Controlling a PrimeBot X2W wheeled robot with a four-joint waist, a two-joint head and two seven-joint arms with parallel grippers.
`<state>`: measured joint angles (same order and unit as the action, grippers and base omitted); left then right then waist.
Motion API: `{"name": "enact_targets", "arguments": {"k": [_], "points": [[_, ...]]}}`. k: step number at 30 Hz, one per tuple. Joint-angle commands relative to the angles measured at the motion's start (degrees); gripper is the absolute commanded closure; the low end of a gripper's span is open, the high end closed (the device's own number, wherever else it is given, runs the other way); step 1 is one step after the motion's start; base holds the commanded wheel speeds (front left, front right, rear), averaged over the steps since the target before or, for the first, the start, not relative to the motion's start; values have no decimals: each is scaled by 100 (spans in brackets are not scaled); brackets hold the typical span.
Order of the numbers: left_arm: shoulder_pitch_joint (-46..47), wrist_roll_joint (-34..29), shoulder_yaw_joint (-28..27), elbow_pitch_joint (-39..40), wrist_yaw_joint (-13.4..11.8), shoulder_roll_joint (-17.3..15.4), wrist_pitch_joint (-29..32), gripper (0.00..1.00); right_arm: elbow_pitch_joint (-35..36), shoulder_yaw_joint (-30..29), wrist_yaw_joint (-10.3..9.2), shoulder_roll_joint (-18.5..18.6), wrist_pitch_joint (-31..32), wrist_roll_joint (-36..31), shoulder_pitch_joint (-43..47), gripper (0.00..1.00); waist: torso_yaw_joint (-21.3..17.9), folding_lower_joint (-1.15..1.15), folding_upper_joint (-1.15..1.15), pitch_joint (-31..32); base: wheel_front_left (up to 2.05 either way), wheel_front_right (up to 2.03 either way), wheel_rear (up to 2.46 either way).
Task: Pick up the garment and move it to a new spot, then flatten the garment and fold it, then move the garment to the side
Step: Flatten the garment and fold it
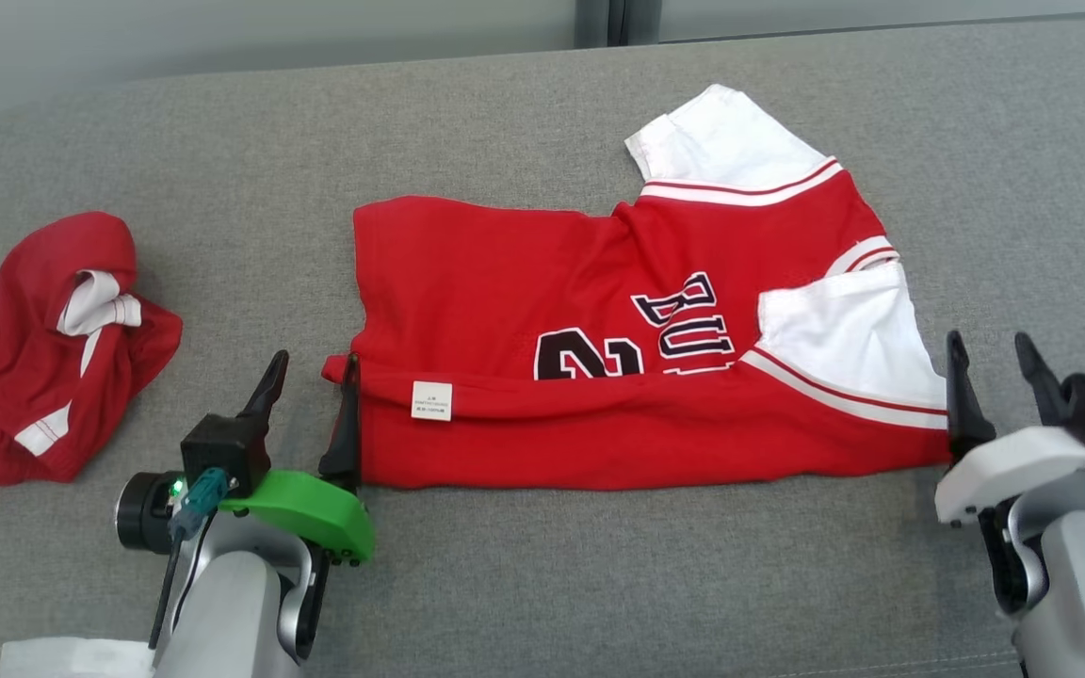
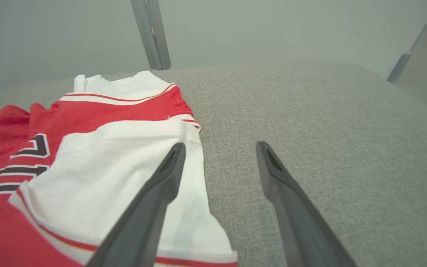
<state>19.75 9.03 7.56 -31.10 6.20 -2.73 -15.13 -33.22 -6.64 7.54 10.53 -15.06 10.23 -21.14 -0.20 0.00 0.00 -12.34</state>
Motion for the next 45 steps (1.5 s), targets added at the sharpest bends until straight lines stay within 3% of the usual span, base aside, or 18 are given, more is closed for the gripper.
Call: {"name": "enact_targets", "arguments": {"k": [1,8,21,22,23,26,27,28,45], "points": [[-163,86,-47,95,-52,-37,-1,0,91,30,-11,-12,-14,101,259,0,-12,0,0,25,0,0,0],[-556,225,-68,375,-106,-34,-1,0,147,8,-11,-136,-14,310,872,0,-61,0,0,49,0,0,0],[-667,231,57,452,-119,-35,0,0,-478,85,-10,-236,-12,478,759,0,121,0,0,37,0,0,0],[-669,221,53,453,-115,-35,0,0,-532,108,-10,-235,-5,509,744,16,137,0,0,33,0,0,0],[-669,215,56,454,-110,-35,-1,0,-578,129,-10,-233,-1,512,724,44,151,0,0,29,0,0,0],[-684,224,53,458,-103,-35,0,0,-707,203,-10,-235,1,564,690,71,183,0,0,24,0,0,0],[-684,229,55,455,-102,-35,0,0,-755,243,-10,-238,2,593,681,94,191,0,0,22,0,0,0],[-682,236,55,452,-99,-35,-1,0,-800,282,-11,-232,5,619,660,100,197,0,0,20,0,0,0],[-525,821,361,-211,77,-36,0,0,-394,389,-12,121,-7,625,499,100,40,0,0,-81,0,0,0]]}}
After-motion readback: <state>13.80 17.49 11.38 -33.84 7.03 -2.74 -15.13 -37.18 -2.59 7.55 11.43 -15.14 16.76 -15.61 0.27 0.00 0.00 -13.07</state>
